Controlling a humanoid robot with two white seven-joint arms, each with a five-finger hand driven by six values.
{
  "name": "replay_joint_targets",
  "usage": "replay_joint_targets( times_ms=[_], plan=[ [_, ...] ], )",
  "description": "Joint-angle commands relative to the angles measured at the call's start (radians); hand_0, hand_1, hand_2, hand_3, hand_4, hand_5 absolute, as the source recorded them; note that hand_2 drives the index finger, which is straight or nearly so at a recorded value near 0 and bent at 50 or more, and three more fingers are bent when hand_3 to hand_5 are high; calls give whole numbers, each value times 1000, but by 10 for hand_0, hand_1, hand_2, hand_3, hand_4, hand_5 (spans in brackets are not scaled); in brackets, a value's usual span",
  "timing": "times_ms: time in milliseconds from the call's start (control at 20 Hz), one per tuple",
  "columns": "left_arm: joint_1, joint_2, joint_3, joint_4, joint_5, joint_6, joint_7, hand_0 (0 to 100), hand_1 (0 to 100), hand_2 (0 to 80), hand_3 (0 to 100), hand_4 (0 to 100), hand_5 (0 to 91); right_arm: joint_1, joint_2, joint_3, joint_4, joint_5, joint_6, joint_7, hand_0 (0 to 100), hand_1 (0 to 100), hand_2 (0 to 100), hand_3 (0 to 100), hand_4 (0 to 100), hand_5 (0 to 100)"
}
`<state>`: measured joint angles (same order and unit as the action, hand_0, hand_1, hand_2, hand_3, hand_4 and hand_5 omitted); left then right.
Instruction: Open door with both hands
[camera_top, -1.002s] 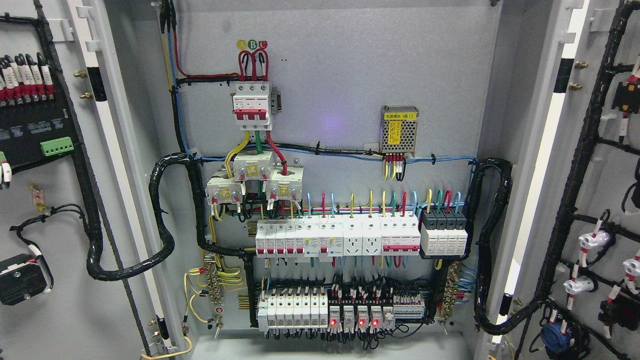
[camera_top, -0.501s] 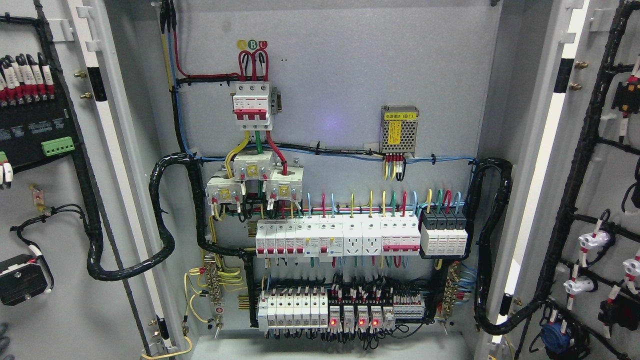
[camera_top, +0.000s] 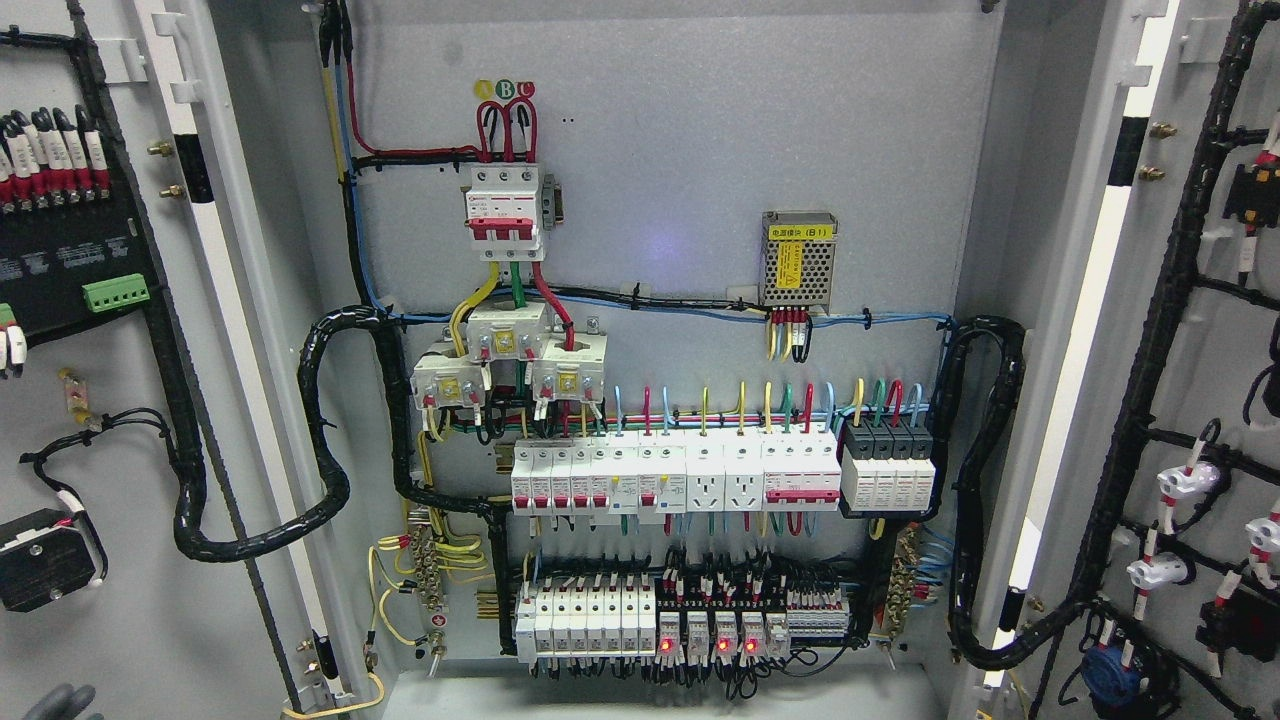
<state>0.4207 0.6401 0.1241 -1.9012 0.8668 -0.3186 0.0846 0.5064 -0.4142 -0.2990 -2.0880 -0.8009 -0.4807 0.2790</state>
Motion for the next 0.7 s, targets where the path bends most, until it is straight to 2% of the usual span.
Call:
replay_joint_targets(
  times_ms=[0, 150, 351, 501, 651],
  plan=[
    [27, -96, -115, -9, -48, 15, -2, 0, 0, 0, 0, 0, 0, -8, -21, 104, 0, 6, 1, 0, 191, 0, 0, 0, 0, 0],
    [32, -128, -126, 2, -48, 73, -12, 0, 0, 0, 0, 0, 0, -8, -23, 142, 2, 8, 1, 0, 191, 0, 0, 0, 0, 0],
    [49, -146, -149, 7, -55, 79, -25, 0, 0, 0, 0, 0, 0, -8, -26, 219, 8, 29, 2, 0, 191, 0, 0, 0, 0, 0],
    [50, -148, -181, 39, -86, 79, -25, 0, 0, 0, 0, 0, 0, -8, -24, 288, 37, 138, 2, 0, 191, 0, 0, 0, 0, 0],
    [50, -174, -189, 102, -91, 78, -25, 0, 0, 0, 0, 0, 0, -9, -15, 336, 91, 190, 2, 0, 191, 0, 0, 0, 0, 0]
  ],
)
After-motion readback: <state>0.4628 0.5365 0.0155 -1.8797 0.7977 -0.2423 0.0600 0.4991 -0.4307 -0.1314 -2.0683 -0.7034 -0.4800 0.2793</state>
